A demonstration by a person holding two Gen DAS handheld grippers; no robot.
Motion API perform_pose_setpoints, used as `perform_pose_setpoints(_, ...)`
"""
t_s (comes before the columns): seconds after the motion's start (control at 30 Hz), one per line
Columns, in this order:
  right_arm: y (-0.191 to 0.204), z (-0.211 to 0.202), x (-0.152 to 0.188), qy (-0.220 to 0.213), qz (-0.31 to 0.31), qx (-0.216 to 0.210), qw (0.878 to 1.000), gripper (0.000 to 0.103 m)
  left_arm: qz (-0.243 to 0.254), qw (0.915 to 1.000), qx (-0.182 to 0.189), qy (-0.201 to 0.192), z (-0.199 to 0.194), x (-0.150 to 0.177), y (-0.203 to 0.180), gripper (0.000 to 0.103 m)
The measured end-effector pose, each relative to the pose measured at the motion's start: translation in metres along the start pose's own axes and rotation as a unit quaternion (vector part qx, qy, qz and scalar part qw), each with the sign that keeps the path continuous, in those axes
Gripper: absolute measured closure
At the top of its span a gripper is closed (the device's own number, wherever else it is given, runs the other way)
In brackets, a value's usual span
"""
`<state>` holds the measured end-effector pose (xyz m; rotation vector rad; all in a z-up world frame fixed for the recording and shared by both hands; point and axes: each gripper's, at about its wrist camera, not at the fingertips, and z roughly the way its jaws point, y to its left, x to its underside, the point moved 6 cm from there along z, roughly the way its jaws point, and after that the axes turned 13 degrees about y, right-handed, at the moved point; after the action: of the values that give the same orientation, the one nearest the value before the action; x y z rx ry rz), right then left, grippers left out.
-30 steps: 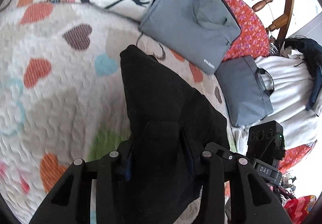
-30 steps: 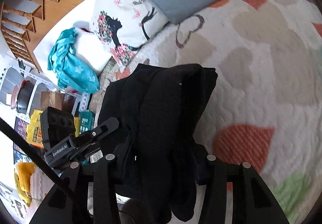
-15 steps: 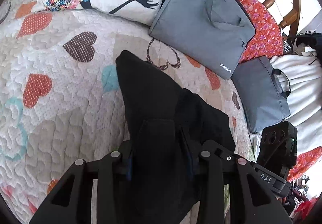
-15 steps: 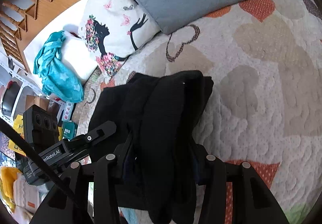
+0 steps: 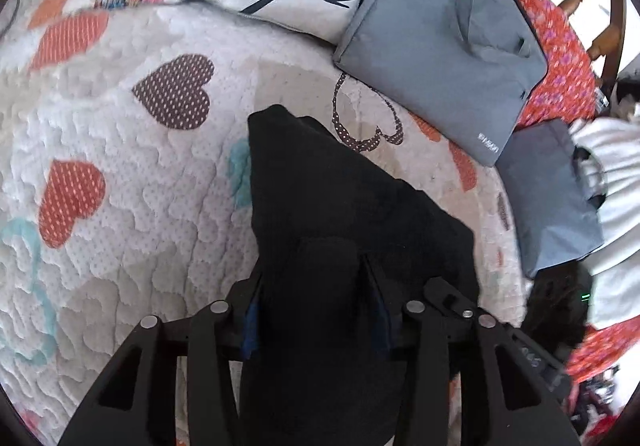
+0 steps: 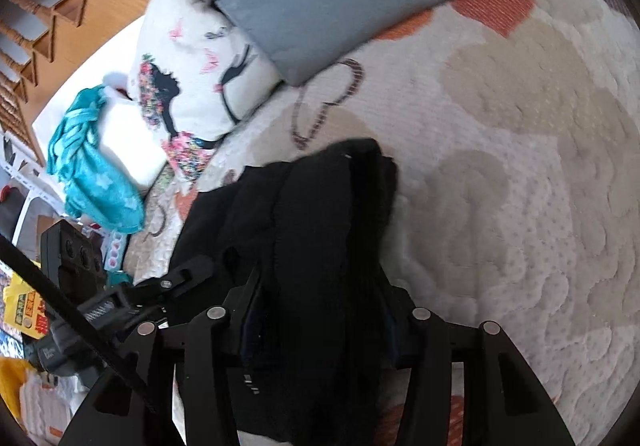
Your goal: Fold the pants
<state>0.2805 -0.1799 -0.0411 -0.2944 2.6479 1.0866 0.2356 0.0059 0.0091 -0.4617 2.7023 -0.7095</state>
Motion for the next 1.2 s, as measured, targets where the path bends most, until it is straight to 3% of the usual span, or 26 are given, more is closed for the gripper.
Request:
perform_pose_setpoints(0.13,0.004,-0.002,-0.001,-0.015,-0.036,0.052,0.998,0.051,-0.008,0.9997,0.014,-0.021,-0.027,0.004,0.01,0.061)
perform_pose_setpoints(0.23,0.002,-0.002,0.0,-0.021,-0.035,0.053,0.998,0.05,-0.012,0.9982,0.028,-0.053,-0.051,0.001,0.009,0.059)
perform_pose_setpoints(0.3,0.002,-0.003,0.0,-0.022,-0.032,0.046,0.998,0.049,-0.001,0.9973,0.035,-0.065,-0.057,-0.006,-0.001,0.053)
perform_pose_setpoints(0.47,0.0,-0.003,0.002,-0.025,-0.035,0.041,0.998,0.048,-0.002,0.9977,0.052,-0.042,-0.026,-0.034,-0.015,0.052)
perform_pose_setpoints(0.63,-0.001,-0.001,0.003,-0.027,-0.043,0.037,0.998,0.047,-0.011,0.9999,0.007,-0.001,0.02,-0.054,-0.01,0.052)
perform_pose_setpoints(0.73,-0.001,-0.004,0.003,-0.027,-0.036,0.031,0.998,0.047,-0.035,0.9992,0.021,0.007,0.032,-0.056,0.0,0.052)
perform_pose_setpoints(0.87,0.008,-0.037,-0.003,-0.094,-0.014,0.023,0.995,0.042,-0.025,0.9993,0.027,-0.007,0.032,-0.05,0.002,0.051)
perform_pose_setpoints(0.97,0.026,-0.065,-0.018,-0.129,-0.021,-0.045,0.99,0.04,-0.008,0.9995,0.021,-0.022,0.032,-0.044,0.0,0.051)
perform_pose_setpoints(1.03,0.03,-0.059,-0.03,-0.107,-0.012,-0.122,0.987,0.024,-0.007,0.9993,0.021,-0.029,0.032,-0.043,0.001,0.051)
perform_pose_setpoints(1.07,0.028,-0.049,-0.034,-0.086,0.0,-0.155,0.984,0.023,-0.007,0.9992,0.023,-0.032,0.033,-0.042,0.001,0.051)
perform_pose_setpoints(1.1,0.02,-0.034,-0.037,-0.058,0.022,-0.186,0.981,0.023,-0.007,0.9991,0.024,-0.033,0.032,-0.042,0.001,0.051)
perform_pose_setpoints(1.17,-0.003,-0.009,-0.038,-0.04,0.063,-0.184,0.98,0.028,-0.006,0.999,0.027,-0.035,0.032,-0.042,0.002,0.049)
perform_pose_setpoints(1.2,-0.014,-0.004,-0.037,-0.045,0.079,-0.192,0.977,0.042,-0.007,0.999,0.03,-0.034,0.032,-0.043,0.002,0.049)
